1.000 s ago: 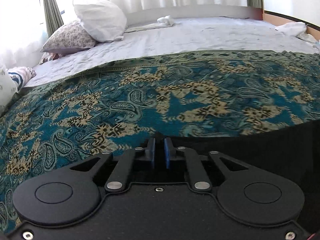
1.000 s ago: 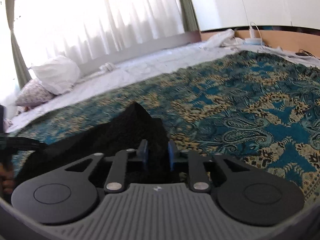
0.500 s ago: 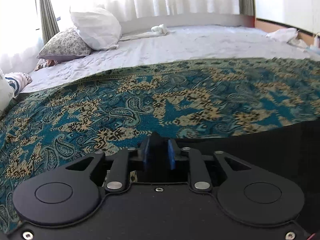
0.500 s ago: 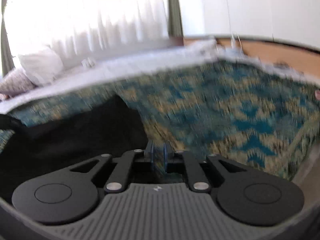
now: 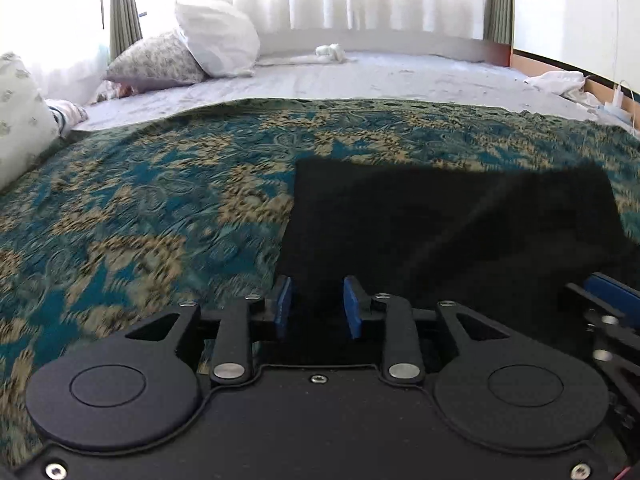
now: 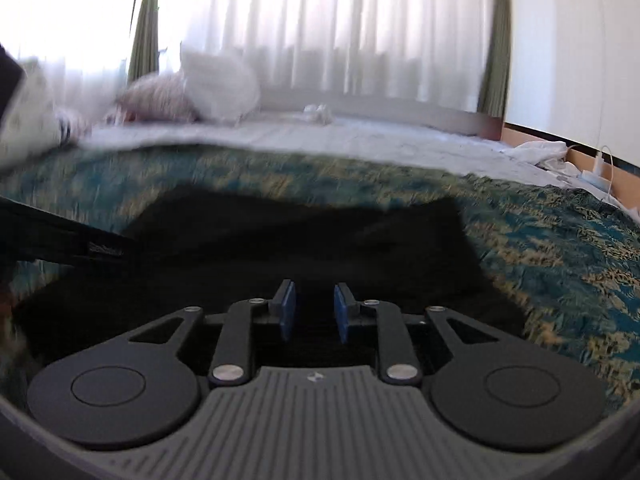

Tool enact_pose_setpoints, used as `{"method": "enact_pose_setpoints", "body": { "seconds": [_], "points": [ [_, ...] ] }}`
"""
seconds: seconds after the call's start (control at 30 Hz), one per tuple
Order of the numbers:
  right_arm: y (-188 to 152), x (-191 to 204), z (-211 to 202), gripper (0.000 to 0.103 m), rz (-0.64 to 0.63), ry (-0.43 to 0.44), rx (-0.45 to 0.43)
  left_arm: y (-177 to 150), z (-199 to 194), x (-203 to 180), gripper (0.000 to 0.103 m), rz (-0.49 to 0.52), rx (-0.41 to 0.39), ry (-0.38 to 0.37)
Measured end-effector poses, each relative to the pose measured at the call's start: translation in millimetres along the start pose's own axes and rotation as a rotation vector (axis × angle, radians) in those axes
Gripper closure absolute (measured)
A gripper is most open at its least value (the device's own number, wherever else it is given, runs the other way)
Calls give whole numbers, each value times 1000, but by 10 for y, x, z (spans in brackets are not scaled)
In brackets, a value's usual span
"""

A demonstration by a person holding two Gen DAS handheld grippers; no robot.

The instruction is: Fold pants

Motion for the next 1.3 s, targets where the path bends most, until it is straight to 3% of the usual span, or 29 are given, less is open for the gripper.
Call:
{"method": "enact_pose_setpoints", "body": {
  "seconds": [0.1, 0.27, 0.47, 0.6, 0.8, 0.93, 1.1, 1.3],
  "points": [
    [-116, -13, -17, 57, -19, -43, 5, -116, -76, 103, 71, 39, -14, 59],
    [-7, -86, -118, 53, 49, -25, -13, -101, -134, 263, 70, -49, 9, 57],
    [78, -254, -500, 41, 70, -68, -73, -26, -476, 204, 42, -63, -24, 24],
    [0, -318, -712, 35, 114, -78, -50, -38, -774, 63, 17, -52, -52, -10],
    [-243, -307, -878, 22, 99, -95, 24, -251, -1005, -160, 8, -17, -1, -50],
    [-326, -301, -883, 14, 102, -83, 53, -429, -965, -197, 7, -10, 67, -39],
    [-360, -253, -826, 2, 88, -57, 88, -489, -936, -195, 0, -21, 87, -23],
    [-380, -230, -771, 0, 81, -30, 119, -503, -912, -152, 0, -46, 90, -28]
  ]
}}
Point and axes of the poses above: each gripper's, at about its wrist camera, not at the fingertips, and z roughly the way its jaws point, x to its left, y to its top, the point moved 7 cm from there along z, roughly the way its jaws point, and after that the axes turned 14 degrees about -x, right-handed, at the moved point
